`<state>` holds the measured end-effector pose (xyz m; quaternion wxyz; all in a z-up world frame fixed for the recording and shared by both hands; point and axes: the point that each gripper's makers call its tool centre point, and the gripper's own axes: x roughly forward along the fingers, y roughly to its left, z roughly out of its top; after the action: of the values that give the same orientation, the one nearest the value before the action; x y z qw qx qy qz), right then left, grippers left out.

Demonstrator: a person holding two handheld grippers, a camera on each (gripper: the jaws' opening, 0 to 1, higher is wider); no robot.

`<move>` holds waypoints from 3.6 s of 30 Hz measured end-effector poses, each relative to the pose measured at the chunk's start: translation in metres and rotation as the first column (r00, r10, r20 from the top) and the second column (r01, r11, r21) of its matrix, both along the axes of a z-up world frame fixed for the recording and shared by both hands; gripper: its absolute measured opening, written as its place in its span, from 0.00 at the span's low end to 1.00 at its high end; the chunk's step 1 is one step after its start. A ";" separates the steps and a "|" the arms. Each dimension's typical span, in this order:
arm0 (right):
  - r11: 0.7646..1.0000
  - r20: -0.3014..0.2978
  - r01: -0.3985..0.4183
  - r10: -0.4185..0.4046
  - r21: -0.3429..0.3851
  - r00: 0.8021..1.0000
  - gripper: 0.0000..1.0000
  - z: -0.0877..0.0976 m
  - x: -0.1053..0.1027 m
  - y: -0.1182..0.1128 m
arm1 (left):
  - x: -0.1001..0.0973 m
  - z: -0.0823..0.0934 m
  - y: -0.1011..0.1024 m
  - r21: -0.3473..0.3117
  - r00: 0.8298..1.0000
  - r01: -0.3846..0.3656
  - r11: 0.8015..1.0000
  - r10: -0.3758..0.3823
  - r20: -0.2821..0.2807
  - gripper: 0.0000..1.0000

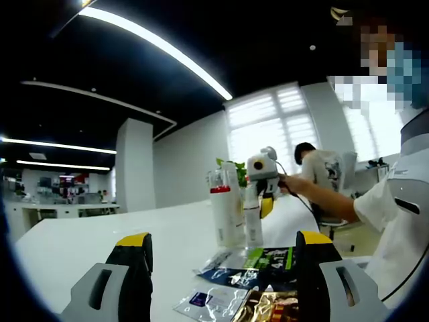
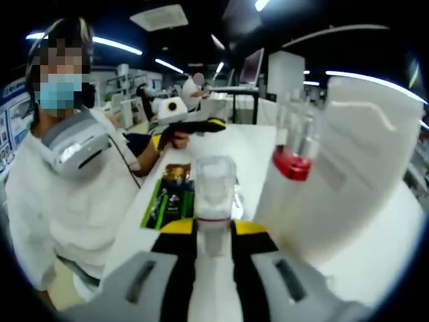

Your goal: Arrange the skincare products in the storage area until every visible bottle or jar stands upright without overlapping.

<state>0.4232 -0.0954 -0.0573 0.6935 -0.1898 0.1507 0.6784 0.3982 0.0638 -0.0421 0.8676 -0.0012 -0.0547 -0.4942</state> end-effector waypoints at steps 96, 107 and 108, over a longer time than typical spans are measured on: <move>0.922 0.063 0.385 -0.386 0.035 0.920 0.53 -0.005 0.075 -0.153 | 0.000 -0.001 0.000 0.001 1.000 0.001 1.000 -0.001 -0.009 0.90; 0.916 0.027 0.402 -0.402 -0.003 0.915 0.51 -0.030 0.080 -0.165 | 0.000 -0.002 0.000 0.004 1.000 0.004 1.000 -0.004 -0.011 0.90; 0.914 0.016 0.405 -0.405 0.011 0.914 0.51 -0.029 0.081 -0.165 | 0.000 -0.002 0.000 0.004 1.000 0.004 1.000 -0.004 -0.011 0.90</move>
<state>0.5046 -0.2608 -0.0861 0.8211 -0.1577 0.1779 0.5190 0.3980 0.0637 -0.0439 0.8669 -0.0020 -0.0490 -0.4960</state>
